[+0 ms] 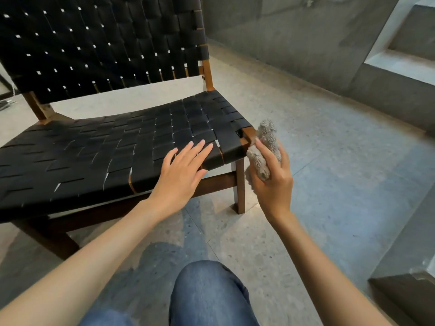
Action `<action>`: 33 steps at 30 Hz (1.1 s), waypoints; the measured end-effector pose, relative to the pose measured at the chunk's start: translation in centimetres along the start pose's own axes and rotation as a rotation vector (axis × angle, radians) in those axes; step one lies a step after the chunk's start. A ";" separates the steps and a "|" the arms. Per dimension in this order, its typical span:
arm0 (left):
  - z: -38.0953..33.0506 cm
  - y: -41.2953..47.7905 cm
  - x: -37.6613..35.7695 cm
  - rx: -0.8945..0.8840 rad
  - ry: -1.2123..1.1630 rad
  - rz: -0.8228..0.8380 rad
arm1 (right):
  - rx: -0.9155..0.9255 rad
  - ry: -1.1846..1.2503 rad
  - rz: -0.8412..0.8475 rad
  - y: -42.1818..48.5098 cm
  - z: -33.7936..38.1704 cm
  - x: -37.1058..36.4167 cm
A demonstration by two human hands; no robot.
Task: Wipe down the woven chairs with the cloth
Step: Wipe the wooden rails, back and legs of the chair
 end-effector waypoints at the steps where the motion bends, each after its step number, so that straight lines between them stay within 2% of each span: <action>1: -0.3 -0.4 0.2 -0.043 -0.001 -0.044 | -0.036 0.023 0.000 -0.9 -0.5 0.4; 5: -1.6 -2.3 0.0 -0.292 0.042 -0.219 | -0.280 0.030 0.119 -5.2 -3.1 1.1; 7: -2.5 -3.1 -1.1 -0.357 -0.034 -0.261 | -0.450 0.074 0.163 -7.0 -4.3 0.8; 9: -3.7 -3.8 -3.0 -0.287 -0.243 -0.219 | -0.580 0.120 0.192 -7.8 -5.1 0.3; 10: -4.3 -4.0 -4.2 -0.199 -0.369 -0.142 | -0.609 0.135 0.201 -8.0 -5.5 0.0; 13: -5.1 -4.3 -9.1 0.156 -0.692 0.234 | -0.656 0.155 0.217 -7.8 -6.3 -0.7; 16: -5.0 -3.5 -12.8 0.369 -0.978 0.436 | -0.685 0.212 0.261 -7.1 -6.2 -2.0; 18: -4.8 -2.9 -13.9 0.431 -1.108 0.450 | -0.706 0.223 0.305 -6.7 -5.9 -2.9; 20: -4.4 -2.9 -14.5 0.450 -1.137 0.417 | -0.725 0.205 0.361 -6.4 -5.5 -3.7; 23: -2.6 -3.6 -14.5 0.596 -1.205 0.376 | -0.749 0.176 0.438 -5.7 -4.4 -4.3; 25: -1.5 -4.3 -14.4 0.674 -1.380 0.448 | -0.752 0.156 0.492 -5.7 -3.7 -4.9; 28: -0.1 -5.1 -13.5 0.545 -1.485 0.557 | -0.755 0.095 0.563 -5.9 -2.8 -6.3; 31: 2.1 -5.4 -14.6 0.452 -1.337 0.421 | -0.743 0.047 0.593 -6.2 -2.5 -7.6; 33: 4.1 -5.5 -15.6 0.456 -1.254 0.309 | -0.676 -0.045 0.557 -6.2 -3.1 -8.2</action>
Point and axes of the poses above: each hand's wrist, its own y-axis towards the middle knuckle, its own x-axis out of the back of the hand, z = x × y, the point moved 3 cm from there along y, towards the middle knuckle, and after that the axes turned 7 degrees about y, right-handed, at the moved point
